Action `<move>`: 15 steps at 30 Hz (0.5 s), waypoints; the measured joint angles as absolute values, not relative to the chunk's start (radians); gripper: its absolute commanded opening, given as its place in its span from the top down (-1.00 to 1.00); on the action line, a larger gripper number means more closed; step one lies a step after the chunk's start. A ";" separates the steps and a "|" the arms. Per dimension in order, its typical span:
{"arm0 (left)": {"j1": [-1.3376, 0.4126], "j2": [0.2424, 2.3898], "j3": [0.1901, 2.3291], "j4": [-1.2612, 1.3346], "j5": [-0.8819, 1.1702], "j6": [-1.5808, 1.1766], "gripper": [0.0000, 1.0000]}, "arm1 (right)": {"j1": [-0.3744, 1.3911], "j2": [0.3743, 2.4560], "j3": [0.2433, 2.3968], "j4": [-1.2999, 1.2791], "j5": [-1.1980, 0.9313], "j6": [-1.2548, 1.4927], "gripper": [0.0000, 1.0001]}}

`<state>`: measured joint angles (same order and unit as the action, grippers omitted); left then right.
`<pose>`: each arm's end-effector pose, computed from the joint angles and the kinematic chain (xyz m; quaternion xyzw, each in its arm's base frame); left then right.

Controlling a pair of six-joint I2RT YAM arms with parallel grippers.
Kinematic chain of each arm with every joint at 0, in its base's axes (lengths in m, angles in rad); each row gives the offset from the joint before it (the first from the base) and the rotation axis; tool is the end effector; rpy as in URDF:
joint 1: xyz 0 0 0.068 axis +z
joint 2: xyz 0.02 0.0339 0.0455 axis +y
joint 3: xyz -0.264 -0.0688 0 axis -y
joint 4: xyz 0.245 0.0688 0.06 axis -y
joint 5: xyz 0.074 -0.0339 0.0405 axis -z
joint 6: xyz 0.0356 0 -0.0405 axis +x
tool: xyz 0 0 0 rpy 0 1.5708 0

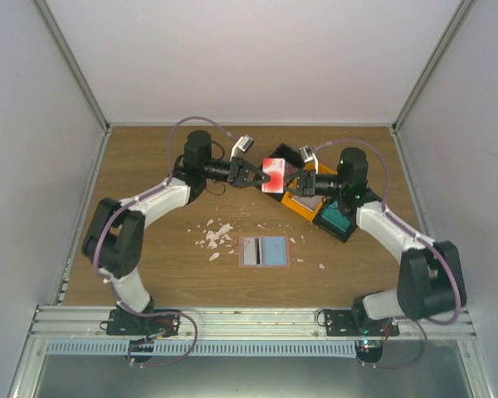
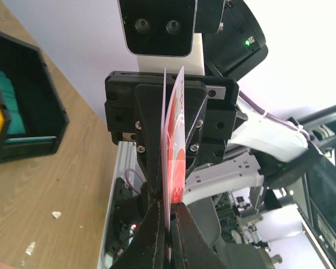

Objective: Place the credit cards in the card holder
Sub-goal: Place the credit card in the storage box.

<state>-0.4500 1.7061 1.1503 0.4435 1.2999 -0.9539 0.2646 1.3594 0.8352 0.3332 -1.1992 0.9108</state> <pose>0.3258 -0.1955 0.2874 0.2425 0.6754 -0.6871 0.1137 0.2732 0.1084 0.2844 -0.1384 0.7179 0.6536 0.1959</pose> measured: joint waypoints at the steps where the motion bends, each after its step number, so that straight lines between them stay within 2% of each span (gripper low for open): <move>1: -0.446 1.737 1.169 0.454 1.296 -0.964 0.95 | 0.250 1.391 0.849 0.334 -1.200 0.920 0.99; 9: -0.416 1.959 1.333 0.537 1.260 -1.062 0.91 | 0.163 1.633 0.991 0.357 -1.258 0.966 0.99; 15: -0.411 2.065 1.390 0.626 1.248 -1.136 0.92 | 0.125 1.722 1.031 0.363 -1.285 0.978 0.99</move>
